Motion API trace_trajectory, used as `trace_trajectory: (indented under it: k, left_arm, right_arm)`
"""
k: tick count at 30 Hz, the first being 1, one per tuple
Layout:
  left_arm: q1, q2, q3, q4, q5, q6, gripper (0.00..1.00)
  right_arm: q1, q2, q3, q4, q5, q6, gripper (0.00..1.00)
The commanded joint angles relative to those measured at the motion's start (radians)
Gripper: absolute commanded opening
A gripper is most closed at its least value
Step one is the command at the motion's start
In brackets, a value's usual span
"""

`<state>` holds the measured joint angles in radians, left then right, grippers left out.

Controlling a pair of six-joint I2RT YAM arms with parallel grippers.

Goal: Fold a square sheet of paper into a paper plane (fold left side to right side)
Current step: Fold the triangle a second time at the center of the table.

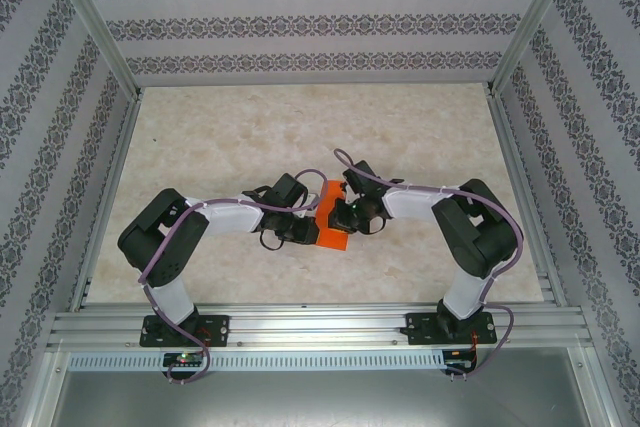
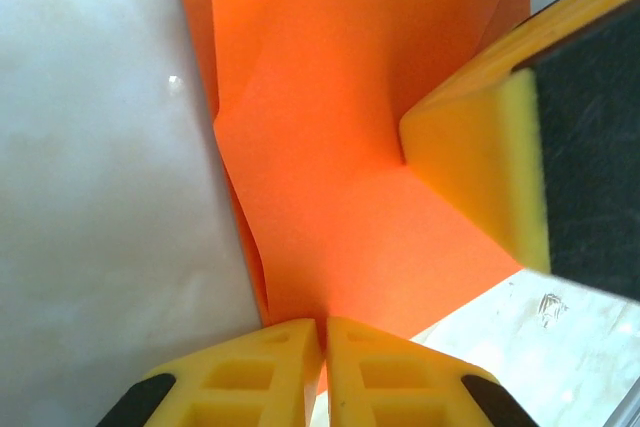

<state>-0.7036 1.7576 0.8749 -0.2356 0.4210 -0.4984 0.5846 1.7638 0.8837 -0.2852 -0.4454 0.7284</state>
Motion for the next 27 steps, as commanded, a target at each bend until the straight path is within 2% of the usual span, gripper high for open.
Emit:
trace_trajectory:
  k: [1,16,27]
  left_arm:
    - [-0.008,0.067,-0.051,-0.047,-0.117,-0.006,0.15]
    - [-0.011,0.056,-0.068,-0.038,-0.118,-0.017,0.15]
    - [-0.011,-0.002,-0.056,-0.031,-0.095,-0.025,0.18]
  right_arm:
    - [-0.039,-0.013,0.004,-0.060,0.094,-0.041,0.12]
    - [-0.192,-0.006,0.033,-0.099,0.095,-0.114,0.12]
    - [-0.210,0.000,0.038,-0.099,0.070,-0.126,0.13]
